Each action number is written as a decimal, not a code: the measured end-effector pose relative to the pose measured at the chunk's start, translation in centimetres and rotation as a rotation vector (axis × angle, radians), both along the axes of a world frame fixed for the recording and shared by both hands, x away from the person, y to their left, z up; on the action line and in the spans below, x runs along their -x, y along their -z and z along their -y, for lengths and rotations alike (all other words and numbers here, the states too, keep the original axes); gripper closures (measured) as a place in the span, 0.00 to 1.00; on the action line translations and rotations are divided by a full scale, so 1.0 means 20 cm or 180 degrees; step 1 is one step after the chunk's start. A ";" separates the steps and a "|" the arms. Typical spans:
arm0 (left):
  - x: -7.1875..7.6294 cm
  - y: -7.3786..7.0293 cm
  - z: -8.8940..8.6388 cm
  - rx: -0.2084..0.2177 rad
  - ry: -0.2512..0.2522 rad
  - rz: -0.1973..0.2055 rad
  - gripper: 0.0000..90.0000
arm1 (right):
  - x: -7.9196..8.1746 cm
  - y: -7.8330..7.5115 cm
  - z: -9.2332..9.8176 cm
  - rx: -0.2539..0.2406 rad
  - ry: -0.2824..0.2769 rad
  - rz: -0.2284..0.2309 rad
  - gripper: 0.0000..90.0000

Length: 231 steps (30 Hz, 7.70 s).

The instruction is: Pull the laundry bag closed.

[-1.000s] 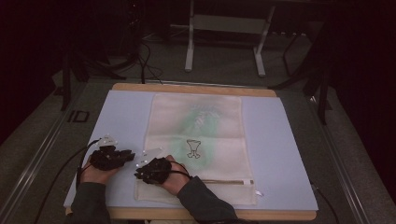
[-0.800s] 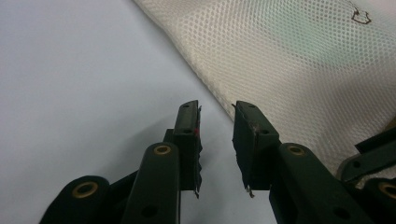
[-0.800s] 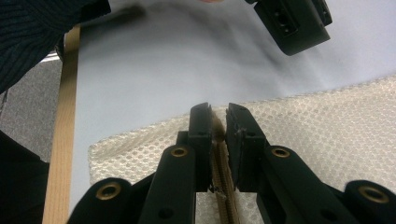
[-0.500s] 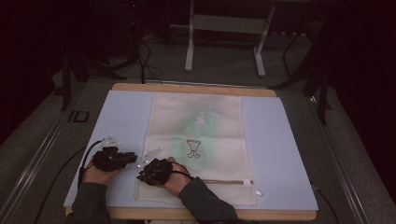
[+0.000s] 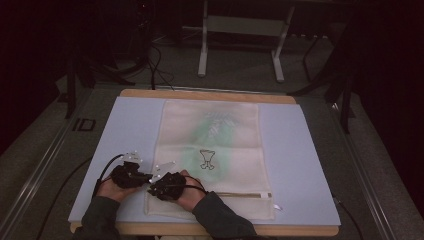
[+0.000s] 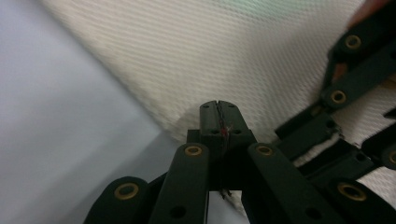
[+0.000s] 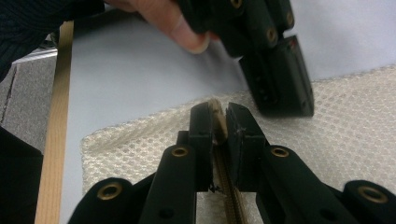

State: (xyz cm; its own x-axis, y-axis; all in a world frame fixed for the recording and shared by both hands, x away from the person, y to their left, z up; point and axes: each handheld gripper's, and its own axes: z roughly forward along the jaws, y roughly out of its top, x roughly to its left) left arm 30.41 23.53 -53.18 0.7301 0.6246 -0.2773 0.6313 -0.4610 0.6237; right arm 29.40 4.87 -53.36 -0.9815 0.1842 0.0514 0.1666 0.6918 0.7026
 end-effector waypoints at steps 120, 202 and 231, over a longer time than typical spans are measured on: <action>0.04 -0.02 0.02 -0.0210 0.0091 -0.0039 1.00 | 0.04 -0.11 0.31 0.0511 -0.0154 0.0285 0.91; 0.04 -0.02 0.02 -0.0222 0.0076 -0.0046 1.00 | 0.07 -0.16 0.70 0.0604 0.0104 0.0292 0.91; 0.04 -0.02 0.02 -0.0216 0.0066 -0.0056 1.00 | 0.07 -0.15 0.88 0.0586 0.0290 0.0248 0.91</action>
